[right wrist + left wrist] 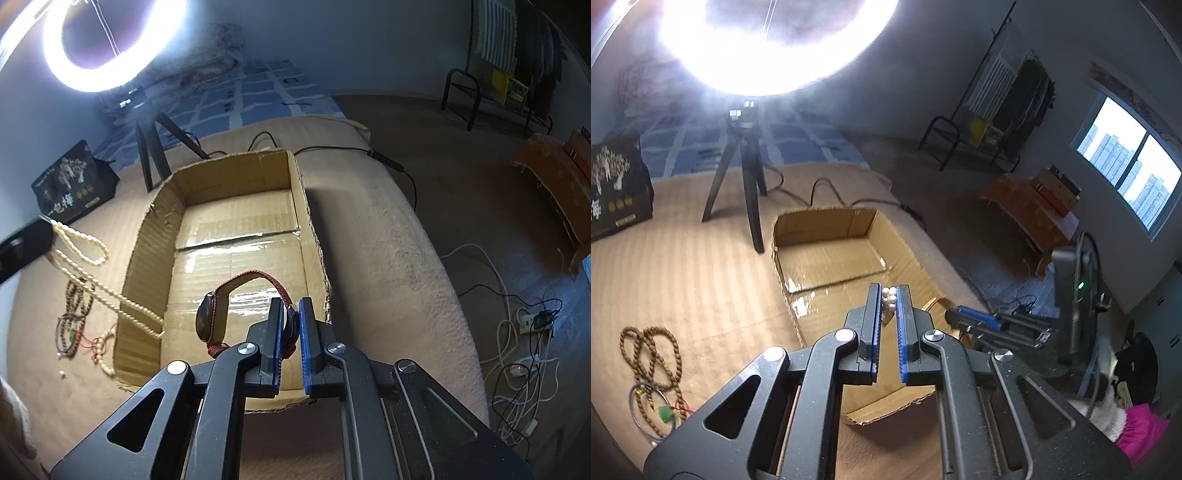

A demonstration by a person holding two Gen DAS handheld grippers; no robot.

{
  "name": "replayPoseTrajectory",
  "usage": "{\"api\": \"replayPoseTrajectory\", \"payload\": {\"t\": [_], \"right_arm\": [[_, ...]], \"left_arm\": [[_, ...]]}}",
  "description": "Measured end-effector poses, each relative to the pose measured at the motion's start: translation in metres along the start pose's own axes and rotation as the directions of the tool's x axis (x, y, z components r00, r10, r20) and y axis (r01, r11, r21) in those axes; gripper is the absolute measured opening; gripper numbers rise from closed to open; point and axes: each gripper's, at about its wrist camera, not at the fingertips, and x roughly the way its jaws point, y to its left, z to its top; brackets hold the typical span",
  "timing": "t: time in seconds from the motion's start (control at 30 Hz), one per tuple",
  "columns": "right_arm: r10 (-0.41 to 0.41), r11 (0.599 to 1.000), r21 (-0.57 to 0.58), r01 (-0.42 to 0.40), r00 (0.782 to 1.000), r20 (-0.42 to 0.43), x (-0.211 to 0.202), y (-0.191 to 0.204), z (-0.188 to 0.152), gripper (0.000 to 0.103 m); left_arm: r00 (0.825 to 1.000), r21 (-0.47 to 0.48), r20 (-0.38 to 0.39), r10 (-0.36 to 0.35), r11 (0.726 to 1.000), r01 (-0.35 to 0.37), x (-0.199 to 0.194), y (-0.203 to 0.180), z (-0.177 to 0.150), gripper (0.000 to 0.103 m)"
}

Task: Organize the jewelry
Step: 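Carry the watch in the right tool while the left tool carries the pearls to the box, then open the right tool over the box while the left tool releases the pearls inside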

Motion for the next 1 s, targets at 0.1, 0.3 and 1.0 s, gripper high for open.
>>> {"api": "replayPoseTrajectory", "payload": {"t": [0.1, 0.3, 1.0], "right_arm": [[0.001, 1.000, -0.004, -0.001, 1.000, -0.009, 0.003, 0.001, -0.001, 0.007], [0.006, 1.000, -0.002, -0.006, 1.000, -0.010, 0.002, 0.002, -0.001, 0.013], [-0.014, 1.000, -0.015, 0.015, 0.997, 0.076, -0.024, 0.009, -0.002, 0.041]], "left_arm": [[1.000, 0.001, -0.024, 0.008, 1.000, -0.008, 0.008, 0.002, -0.007, 0.005], [0.998, -0.003, -0.054, 0.026, 1.000, -0.027, 0.013, 0.004, -0.015, 0.005], [0.992, 0.026, -0.045, 0.115, 0.993, -0.114, -0.022, 0.009, -0.022, 0.008]]}}
